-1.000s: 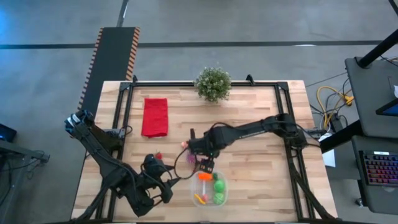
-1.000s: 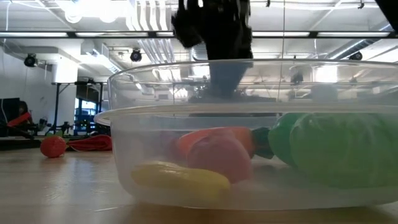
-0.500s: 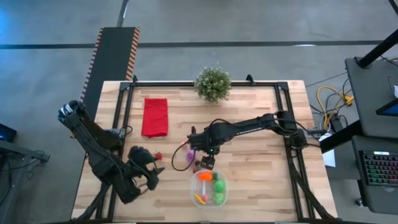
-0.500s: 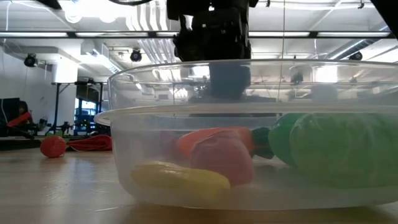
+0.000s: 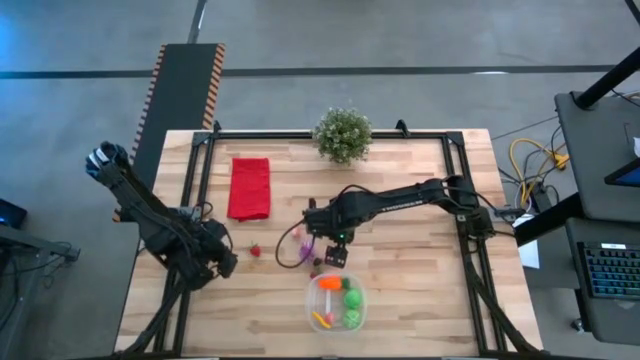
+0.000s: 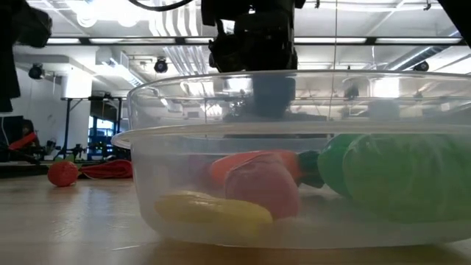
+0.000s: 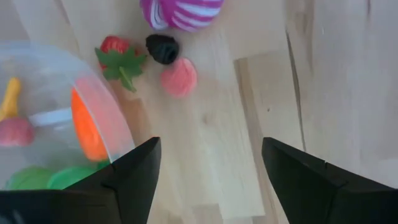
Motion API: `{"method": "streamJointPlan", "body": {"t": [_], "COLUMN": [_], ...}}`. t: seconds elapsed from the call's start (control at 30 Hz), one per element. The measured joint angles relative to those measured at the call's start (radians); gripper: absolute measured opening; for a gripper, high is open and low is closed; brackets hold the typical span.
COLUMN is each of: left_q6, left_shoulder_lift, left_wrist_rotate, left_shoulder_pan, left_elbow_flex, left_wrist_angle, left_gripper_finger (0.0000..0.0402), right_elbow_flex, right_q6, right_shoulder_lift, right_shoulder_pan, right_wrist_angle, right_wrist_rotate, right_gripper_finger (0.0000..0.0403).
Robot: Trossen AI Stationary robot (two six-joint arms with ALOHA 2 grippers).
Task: Pick and placing Produce into tupperware
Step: Put the left red strawberry into the transparent bin
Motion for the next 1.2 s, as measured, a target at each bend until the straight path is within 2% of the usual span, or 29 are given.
{"method": "streamJointPlan", "body": {"t": [0.1, 0.23, 0.37, 0.43, 0.6, 0.77, 1.0, 1.2], "left_q6": [-0.037, -0.169, -0.309, -0.332, -0.273, -0.138, -0.095, -0.067], "left_shoulder_lift": [-0.011, -0.023, -0.021, -0.011, 0.039, 0.095, 0.155, 0.25], "left_wrist_rotate": [-0.002, -0.017, -0.015, -0.007, 0.005, 0.108, 0.118, 0.173], "left_shoulder_pan": [0.007, 0.052, 0.11, 0.144, 0.247, 0.334, 0.385, 0.407], "left_elbow_flex": [-0.039, -0.067, -0.096, -0.099, -0.121, -0.168, -0.168, -0.165], "left_wrist_angle": [0.03, 0.026, 0.037, 0.056, 0.171, 0.316, 0.389, 0.478], "left_gripper_finger": [0.0199, 0.0204, 0.0229, 0.0245, 0.0267, 0.0269, 0.027, 0.0266], "right_elbow_flex": [0.0, 0.0, 0.0, 0.0, 0.0, 0.0, 0.0, 0.0], "right_q6": [-0.018, -0.032, -0.038, -0.019, 0.024, 0.053, 0.058, 0.034], "right_shoulder_lift": [-0.005, -0.031, -0.059, -0.068, -0.076, -0.082, -0.101, -0.104], "right_shoulder_pan": [-0.002, -0.016, -0.042, -0.063, -0.108, -0.143, -0.163, -0.183], "right_wrist_angle": [-0.007, -0.015, -0.016, -0.016, -0.019, -0.026, -0.025, -0.025], "right_wrist_rotate": [-0.001, 0.003, 0.04, 0.041, 0.045, 0.045, 0.055, 0.056], "right_gripper_finger": [0.0274, 0.0275, 0.0281, 0.0285, 0.0287, 0.0287, 0.0287, 0.028]}}
